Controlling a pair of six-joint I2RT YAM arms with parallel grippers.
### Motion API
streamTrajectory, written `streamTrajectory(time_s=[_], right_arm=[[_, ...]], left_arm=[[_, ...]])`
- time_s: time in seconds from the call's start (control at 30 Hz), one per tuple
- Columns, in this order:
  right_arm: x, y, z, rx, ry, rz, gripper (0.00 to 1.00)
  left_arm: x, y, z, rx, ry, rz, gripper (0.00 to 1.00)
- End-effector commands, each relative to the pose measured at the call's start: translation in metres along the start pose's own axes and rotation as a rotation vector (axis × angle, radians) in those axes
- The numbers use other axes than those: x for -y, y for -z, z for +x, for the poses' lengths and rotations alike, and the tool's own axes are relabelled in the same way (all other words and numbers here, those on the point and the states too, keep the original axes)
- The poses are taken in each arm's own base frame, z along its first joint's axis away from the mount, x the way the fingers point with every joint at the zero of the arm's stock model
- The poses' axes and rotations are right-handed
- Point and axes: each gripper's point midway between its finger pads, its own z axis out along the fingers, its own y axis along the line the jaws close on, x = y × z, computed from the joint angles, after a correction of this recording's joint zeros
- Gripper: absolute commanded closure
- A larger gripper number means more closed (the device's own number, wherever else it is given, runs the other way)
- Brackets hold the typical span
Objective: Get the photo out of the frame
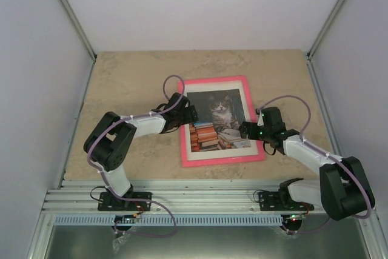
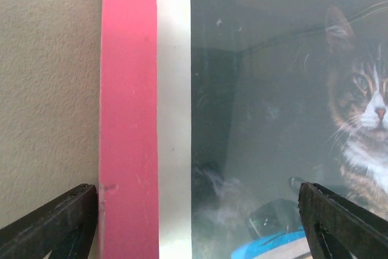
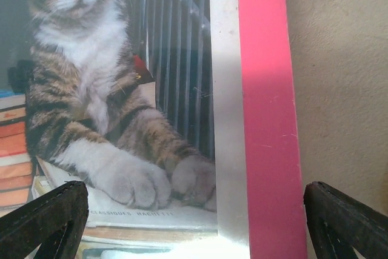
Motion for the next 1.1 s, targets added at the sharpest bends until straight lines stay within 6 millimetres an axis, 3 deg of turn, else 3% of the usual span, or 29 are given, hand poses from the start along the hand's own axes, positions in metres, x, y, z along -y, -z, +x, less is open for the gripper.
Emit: streamTrajectory(time_s=[0.0, 0.23, 0.47, 0.6, 1.07], right_arm=[[0.008, 0.009, -0.012, 0.040, 0.014, 0.071, 0.02], [0.018, 0.007, -0.028, 0.031, 0.072, 0.173, 0.08], [0.019, -0.003, -0.032, 0.014, 0.098, 0.221, 0.32], [0.023, -0.010, -0.033, 0.006, 0.098, 0.256, 0.44], [0.025, -0.029, -0.023, -0.059, 0.091, 0.267, 0.61]], left_arm=[[-0.035, 0.007, 0.031, -0.092, -0.047, -0.159, 0.07], [-0.056, 0.026, 0.038, -0.079, -0.059, -0.230, 0.09], [-0.053, 0.033, 0.044, -0.076, -0.101, -0.257, 0.14], [-0.054, 0.033, 0.047, -0.081, -0.116, -0.277, 0.18], [-0.060, 0.019, 0.060, -0.130, -0.168, -0.354, 0.37]])
